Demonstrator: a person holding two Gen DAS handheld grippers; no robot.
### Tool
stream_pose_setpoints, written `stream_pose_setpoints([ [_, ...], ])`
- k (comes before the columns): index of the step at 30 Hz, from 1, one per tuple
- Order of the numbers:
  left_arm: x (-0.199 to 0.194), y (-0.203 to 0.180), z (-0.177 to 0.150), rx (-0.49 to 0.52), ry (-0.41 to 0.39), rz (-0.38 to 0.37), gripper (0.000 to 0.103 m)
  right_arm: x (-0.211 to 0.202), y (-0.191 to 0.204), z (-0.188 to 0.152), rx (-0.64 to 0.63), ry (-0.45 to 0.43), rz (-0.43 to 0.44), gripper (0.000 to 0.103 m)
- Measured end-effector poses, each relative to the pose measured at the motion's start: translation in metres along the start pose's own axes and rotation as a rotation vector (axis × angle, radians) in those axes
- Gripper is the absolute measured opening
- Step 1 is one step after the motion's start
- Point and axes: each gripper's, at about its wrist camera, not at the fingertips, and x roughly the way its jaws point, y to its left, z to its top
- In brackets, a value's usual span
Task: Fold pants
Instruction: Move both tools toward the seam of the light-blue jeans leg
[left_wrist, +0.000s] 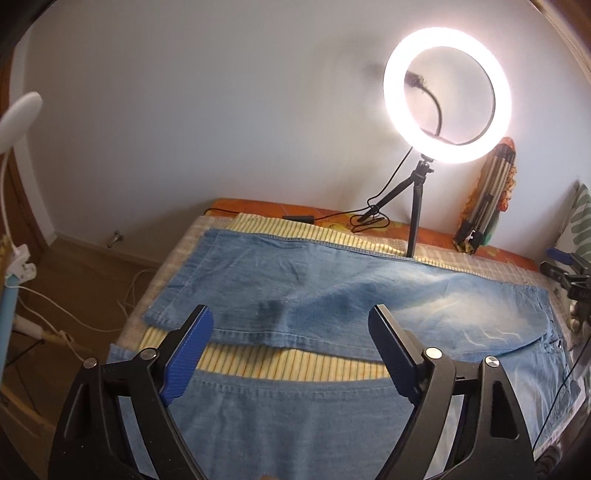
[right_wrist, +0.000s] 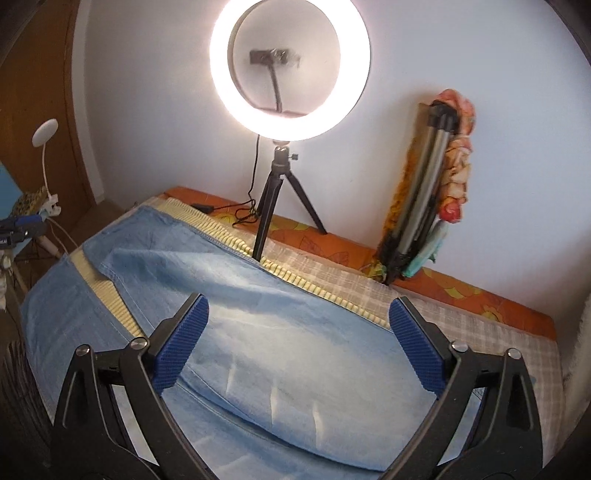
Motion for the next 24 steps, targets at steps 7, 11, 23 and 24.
stream_pose_setpoints([
  [7, 0.077, -0.002, 0.003, -0.024, 0.116, -0.052, 0.067, 0.106, -0.003, 0.004, -0.043, 0.164, 0.101, 0.061],
  [11, 0.107, -0.006, -0.001, -0.014, 0.157, -0.058, 0.061, 0.155, -0.003, 0.000, -0.079, 0.239, 0.119, 0.053],
  [23, 0.171, 0.004, -0.014, -0.058, 0.243, -0.071, 0.055, 0.220, 0.012, -0.001, -0.216, 0.344, 0.172, 0.053],
  [24, 0.173, 0.005, -0.015, -0.058, 0.249, -0.071, 0.055, 0.225, 0.014, -0.001, -0.225, 0.357, 0.171, 0.053],
])
